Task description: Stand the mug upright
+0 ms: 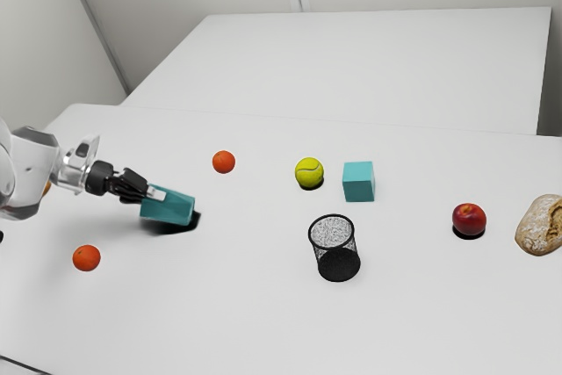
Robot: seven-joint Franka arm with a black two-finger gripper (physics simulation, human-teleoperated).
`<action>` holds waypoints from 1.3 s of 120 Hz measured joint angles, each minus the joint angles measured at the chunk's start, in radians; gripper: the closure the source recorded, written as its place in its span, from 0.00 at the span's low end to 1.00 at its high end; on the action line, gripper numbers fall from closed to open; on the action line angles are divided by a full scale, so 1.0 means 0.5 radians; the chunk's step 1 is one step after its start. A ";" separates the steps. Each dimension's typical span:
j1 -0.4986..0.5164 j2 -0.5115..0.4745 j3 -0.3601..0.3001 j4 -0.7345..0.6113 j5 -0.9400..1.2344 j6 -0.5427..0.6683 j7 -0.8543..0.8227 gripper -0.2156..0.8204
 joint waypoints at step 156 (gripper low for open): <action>-0.941 -0.965 -0.368 -0.884 1.835 1.552 -1.202 0.95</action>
